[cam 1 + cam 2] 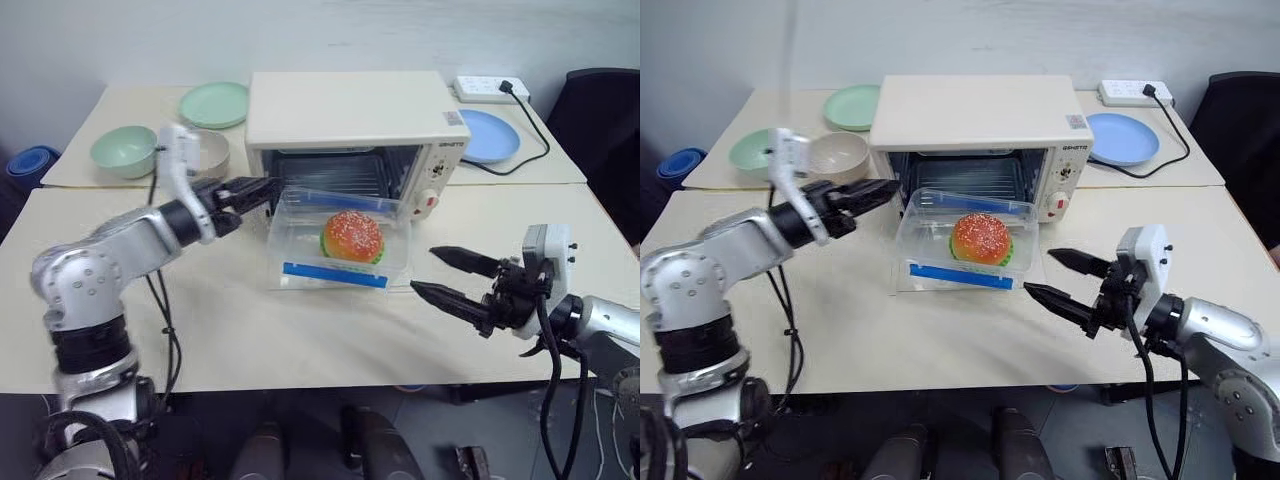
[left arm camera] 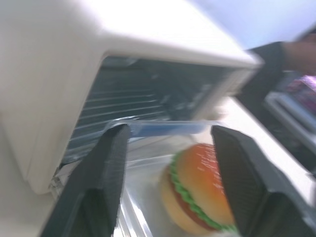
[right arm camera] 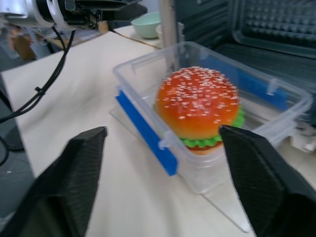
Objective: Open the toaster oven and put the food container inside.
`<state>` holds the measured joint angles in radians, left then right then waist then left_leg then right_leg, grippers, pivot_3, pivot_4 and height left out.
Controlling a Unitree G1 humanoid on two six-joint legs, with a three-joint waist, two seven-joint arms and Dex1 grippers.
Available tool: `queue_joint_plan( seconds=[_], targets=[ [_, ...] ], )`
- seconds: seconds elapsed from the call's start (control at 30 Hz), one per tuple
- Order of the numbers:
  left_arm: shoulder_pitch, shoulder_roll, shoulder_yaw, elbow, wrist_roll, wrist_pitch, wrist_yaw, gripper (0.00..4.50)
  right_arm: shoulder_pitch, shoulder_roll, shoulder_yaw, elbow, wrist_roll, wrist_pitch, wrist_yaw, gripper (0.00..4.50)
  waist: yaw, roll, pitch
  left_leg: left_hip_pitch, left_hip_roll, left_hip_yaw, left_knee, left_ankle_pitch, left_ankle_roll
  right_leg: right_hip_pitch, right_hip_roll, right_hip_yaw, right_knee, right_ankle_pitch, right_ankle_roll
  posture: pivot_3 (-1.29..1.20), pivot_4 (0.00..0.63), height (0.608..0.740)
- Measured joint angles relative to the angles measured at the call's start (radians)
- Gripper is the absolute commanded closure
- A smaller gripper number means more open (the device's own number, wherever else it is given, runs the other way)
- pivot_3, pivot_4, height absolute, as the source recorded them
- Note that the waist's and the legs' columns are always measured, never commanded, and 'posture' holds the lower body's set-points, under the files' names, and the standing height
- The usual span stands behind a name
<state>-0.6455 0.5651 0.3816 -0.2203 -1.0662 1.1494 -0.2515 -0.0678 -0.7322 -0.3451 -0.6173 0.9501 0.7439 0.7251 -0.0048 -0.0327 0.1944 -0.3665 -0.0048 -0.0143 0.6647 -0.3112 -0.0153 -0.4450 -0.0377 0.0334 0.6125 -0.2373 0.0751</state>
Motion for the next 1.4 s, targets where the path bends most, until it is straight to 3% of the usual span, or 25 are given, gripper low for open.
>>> queue_joint_plan(
  seconds=[0.1,0.2,0.3,0.57,0.67,0.8,1.17,1.3,1.4],
  targets=[
    [0.045,0.102,-0.004,-0.021,-0.017,-0.020,-0.194,3.52,0.000,0.005,0.030,-0.010,0.024,0.006,-0.020,2.56,0.002,0.000,0.000,0.000,-0.001,0.000,0.000,0.000,0.001,0.000,0.001,0.000,-0.001,0.000,-0.001,0.00,0.150,0.740],
    [0.123,0.210,-0.087,-0.082,0.031,-0.083,-0.391,4.40,0.010,0.009,0.079,-0.020,0.014,0.008,-0.041,3.53,0.005,0.000,0.000,-0.001,-0.001,-0.001,0.000,0.000,0.003,0.001,-0.001,0.001,-0.003,0.000,-0.001,0.00,0.150,0.740],
    [0.181,0.272,-0.196,-0.107,0.122,-0.166,-0.530,4.50,0.018,0.022,0.128,-0.022,-0.012,0.006,-0.064,4.46,0.004,0.000,0.000,-0.001,-0.001,0.000,0.000,-0.001,0.003,0.001,-0.002,0.001,-0.004,-0.003,-0.004,0.00,0.150,0.740],
    [0.162,0.238,-0.416,-0.085,0.340,-0.331,-0.634,4.50,0.008,0.041,0.296,0.030,-0.238,-0.045,-0.120,4.46,0.002,0.000,0.000,-0.002,-0.001,0.000,0.000,0.000,0.004,0.001,-0.001,0.001,-0.005,-0.001,-0.001,0.00,0.150,0.740],
    [0.135,0.169,-0.465,-0.068,0.393,-0.355,-0.617,4.50,-0.039,0.094,0.318,0.101,-0.313,-0.068,-0.165,4.46,0.001,0.000,0.000,-0.002,0.000,0.000,0.000,0.000,0.004,0.000,0.000,0.001,-0.004,0.000,0.000,0.00,0.150,0.740],
    [0.069,0.000,-0.518,0.013,0.515,-0.372,-0.451,4.50,-0.166,0.206,0.340,0.236,-0.406,-0.097,-0.253,4.46,0.001,0.000,0.000,-0.002,-0.001,0.001,0.001,0.000,0.005,0.000,0.001,0.001,-0.003,0.001,0.002,0.00,0.150,0.740],
    [-0.113,-0.184,-0.501,0.340,0.744,-0.523,-0.216,4.50,-0.463,0.433,0.345,0.641,-0.601,-0.258,-0.386,4.46,0.001,0.000,0.000,-0.002,-0.001,0.001,0.000,0.000,0.004,-0.001,-0.003,-0.001,-0.001,0.002,0.003,0.00,0.150,0.740],
    [-0.182,-0.233,-0.476,0.395,0.754,-0.557,-0.221,4.50,-0.562,0.466,0.345,0.771,-0.639,-0.323,-0.379,4.46,-0.001,0.001,0.000,-0.004,-0.001,0.001,0.000,0.000,0.004,-0.002,-0.005,-0.001,0.000,0.003,0.005,0.00,0.150,0.740],
    [-0.171,-0.216,-0.444,0.347,0.726,-0.537,-0.263,4.50,-0.577,0.465,0.342,0.781,-0.646,-0.344,-0.349,4.46,-0.009,0.001,0.000,-0.004,0.000,0.001,-0.002,-0.001,0.004,-0.002,-0.005,0.000,-0.001,0.003,0.005,0.00,0.150,0.740]
  ],
)
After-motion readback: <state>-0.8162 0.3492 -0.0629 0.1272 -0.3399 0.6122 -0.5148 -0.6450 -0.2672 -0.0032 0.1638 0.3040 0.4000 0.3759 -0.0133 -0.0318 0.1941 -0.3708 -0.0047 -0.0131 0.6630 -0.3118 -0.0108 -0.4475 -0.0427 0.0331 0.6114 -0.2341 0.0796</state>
